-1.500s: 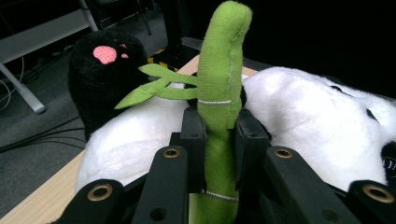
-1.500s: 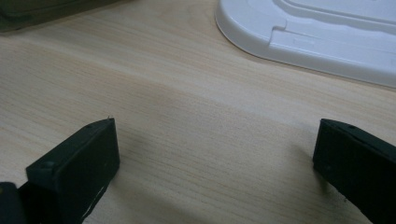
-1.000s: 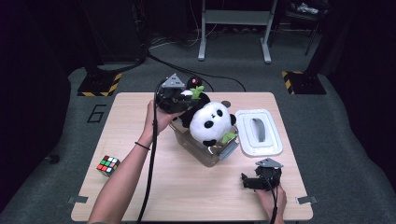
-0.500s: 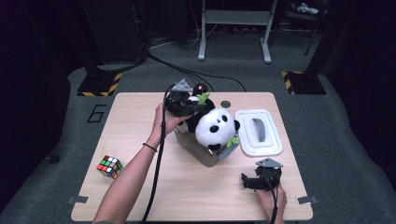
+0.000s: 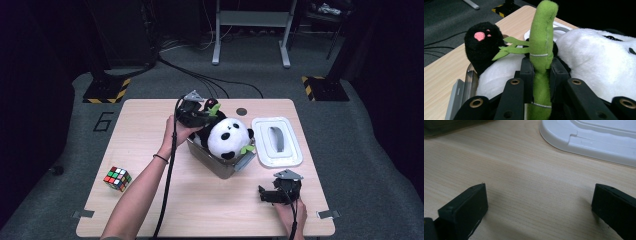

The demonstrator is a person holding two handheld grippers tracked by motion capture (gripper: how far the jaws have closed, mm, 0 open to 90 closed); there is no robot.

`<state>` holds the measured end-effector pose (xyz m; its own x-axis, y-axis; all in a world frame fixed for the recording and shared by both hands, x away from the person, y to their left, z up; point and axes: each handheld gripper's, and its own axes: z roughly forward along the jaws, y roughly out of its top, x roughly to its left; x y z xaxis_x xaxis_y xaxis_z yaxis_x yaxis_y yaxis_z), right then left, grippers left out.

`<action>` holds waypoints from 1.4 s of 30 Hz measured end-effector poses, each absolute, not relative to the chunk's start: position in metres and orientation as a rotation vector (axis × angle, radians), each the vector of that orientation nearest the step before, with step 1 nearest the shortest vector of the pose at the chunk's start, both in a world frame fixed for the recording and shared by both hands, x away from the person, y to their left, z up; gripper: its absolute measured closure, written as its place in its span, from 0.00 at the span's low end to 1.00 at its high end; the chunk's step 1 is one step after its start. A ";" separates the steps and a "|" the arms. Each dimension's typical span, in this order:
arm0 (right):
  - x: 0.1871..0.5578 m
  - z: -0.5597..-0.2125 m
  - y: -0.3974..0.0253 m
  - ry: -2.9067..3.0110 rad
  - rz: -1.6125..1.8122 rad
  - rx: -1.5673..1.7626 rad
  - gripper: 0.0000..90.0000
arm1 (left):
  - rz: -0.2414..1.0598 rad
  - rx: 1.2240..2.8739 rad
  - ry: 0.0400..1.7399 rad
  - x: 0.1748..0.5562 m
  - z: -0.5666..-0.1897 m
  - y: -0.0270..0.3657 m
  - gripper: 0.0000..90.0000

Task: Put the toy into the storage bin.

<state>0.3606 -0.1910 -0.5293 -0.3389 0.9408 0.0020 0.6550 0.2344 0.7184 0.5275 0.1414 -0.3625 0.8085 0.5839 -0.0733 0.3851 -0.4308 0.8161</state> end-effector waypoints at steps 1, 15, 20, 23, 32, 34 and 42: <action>0.361 -0.529 -0.191 2.080 0.882 1.461 0.00 | 0.267 2.075 0.724 0.528 -0.363 0.142 0.84; 0.361 -0.529 -0.191 2.080 0.882 1.460 0.00 | 0.233 2.089 0.750 0.519 -0.347 0.124 0.22; 0.361 -0.529 -0.191 2.080 0.882 1.460 0.00 | 0.172 2.109 0.782 0.527 -0.362 0.119 0.19; 0.360 -0.529 -0.191 2.080 0.882 1.463 0.00 | 0.129 2.111 0.794 0.530 -0.371 0.118 0.19; 0.360 -0.529 -0.191 2.080 0.882 1.463 0.00 | 0.131 2.056 0.802 0.528 -0.374 0.123 0.21; 0.360 -0.529 -0.191 2.080 0.882 1.463 0.00 | 0.180 2.057 0.798 0.524 -0.368 0.126 0.21; 0.360 -0.529 -0.191 2.080 0.882 1.463 0.00 | 0.234 2.168 0.840 0.533 -0.384 0.124 0.43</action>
<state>0.3605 -0.1909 -0.5293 -0.3393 0.9407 0.0025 0.6558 0.2346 0.7176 0.5330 0.1236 -0.3841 0.7643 0.6368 -0.1016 0.4925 -0.4748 0.7294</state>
